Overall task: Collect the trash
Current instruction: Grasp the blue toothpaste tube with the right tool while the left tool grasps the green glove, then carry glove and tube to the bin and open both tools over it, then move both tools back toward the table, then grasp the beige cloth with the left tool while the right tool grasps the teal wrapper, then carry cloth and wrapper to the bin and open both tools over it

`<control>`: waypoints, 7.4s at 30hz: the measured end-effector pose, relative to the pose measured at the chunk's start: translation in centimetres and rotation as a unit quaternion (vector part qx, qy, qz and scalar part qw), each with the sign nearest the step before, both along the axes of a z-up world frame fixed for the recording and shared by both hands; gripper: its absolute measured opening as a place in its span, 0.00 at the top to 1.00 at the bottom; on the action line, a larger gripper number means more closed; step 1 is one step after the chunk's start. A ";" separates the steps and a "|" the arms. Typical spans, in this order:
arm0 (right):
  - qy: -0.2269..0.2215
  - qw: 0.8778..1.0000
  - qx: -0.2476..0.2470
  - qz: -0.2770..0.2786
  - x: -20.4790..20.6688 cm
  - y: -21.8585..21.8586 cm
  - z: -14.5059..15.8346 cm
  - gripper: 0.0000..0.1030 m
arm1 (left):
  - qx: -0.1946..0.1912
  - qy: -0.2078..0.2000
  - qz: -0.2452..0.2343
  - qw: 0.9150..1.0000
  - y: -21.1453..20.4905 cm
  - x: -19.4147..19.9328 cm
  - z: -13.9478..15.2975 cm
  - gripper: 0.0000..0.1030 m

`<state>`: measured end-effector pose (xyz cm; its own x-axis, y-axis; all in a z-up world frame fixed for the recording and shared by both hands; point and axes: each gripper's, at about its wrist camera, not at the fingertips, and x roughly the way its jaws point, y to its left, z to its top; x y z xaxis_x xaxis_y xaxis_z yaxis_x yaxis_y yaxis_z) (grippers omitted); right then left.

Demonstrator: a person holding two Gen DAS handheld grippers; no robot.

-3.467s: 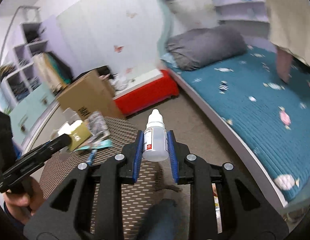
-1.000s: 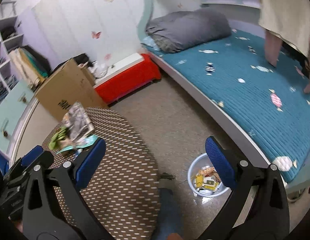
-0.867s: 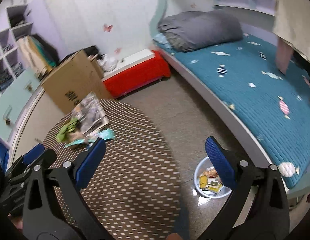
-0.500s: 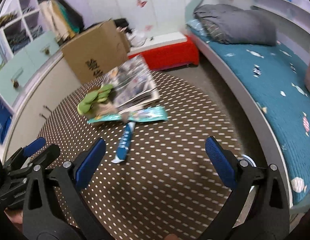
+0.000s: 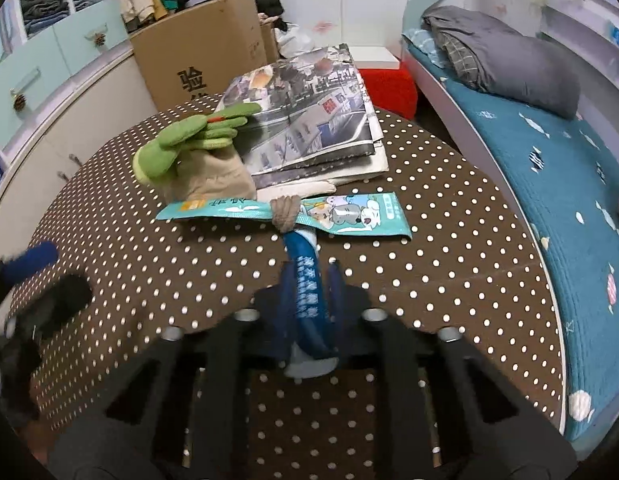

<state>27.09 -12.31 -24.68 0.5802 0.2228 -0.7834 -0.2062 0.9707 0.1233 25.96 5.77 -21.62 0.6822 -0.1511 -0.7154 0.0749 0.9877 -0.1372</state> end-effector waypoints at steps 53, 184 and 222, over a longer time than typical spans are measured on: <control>0.004 0.999 0.031 0.026 -9.0 -4.5 0.6 0.88 | -0.017 0.024 -0.033 0.999 2.8 -1.7 -2.4 0.86; -0.002 0.987 0.070 -0.142 -1.3 -5.2 4.0 0.06 | -0.008 -0.034 -0.057 0.998 -2.2 -2.3 3.5 0.09; -0.023 0.993 0.080 -0.079 -3.6 -8.3 2.2 0.79 | 0.012 0.041 -0.122 0.992 -6.4 3.0 -3.0 0.71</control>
